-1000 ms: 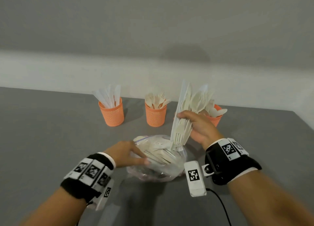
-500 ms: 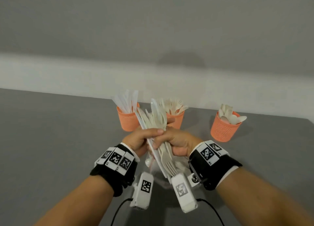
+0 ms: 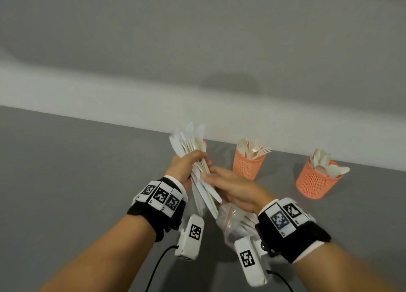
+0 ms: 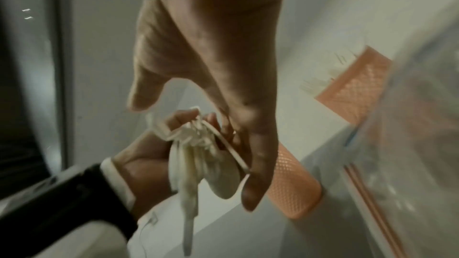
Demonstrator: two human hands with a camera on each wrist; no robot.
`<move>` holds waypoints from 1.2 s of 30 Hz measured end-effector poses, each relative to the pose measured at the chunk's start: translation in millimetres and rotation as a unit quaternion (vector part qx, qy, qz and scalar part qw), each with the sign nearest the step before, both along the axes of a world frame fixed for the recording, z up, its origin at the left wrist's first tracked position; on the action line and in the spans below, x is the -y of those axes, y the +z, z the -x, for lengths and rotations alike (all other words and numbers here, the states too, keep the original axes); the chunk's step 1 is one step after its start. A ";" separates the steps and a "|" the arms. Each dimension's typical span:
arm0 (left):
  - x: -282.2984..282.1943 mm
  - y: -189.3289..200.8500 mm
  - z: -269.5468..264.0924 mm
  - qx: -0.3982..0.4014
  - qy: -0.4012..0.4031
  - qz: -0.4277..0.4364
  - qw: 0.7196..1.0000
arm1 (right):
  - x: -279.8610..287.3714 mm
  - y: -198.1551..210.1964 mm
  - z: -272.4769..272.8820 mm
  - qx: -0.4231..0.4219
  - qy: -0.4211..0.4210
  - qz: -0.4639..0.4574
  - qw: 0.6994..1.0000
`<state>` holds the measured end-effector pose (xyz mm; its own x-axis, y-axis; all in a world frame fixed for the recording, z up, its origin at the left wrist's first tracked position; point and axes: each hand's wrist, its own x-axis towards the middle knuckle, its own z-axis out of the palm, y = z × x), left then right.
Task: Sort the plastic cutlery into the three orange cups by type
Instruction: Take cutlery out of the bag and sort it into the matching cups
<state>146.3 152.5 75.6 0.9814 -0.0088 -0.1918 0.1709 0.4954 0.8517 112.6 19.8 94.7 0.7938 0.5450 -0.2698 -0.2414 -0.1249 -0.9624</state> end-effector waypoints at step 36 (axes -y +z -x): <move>-14.3 -15.1 4.1 0.004 -0.074 0.041 0.996 | -10.1 -0.1 -24.5 0.257 -0.129 0.134 0.948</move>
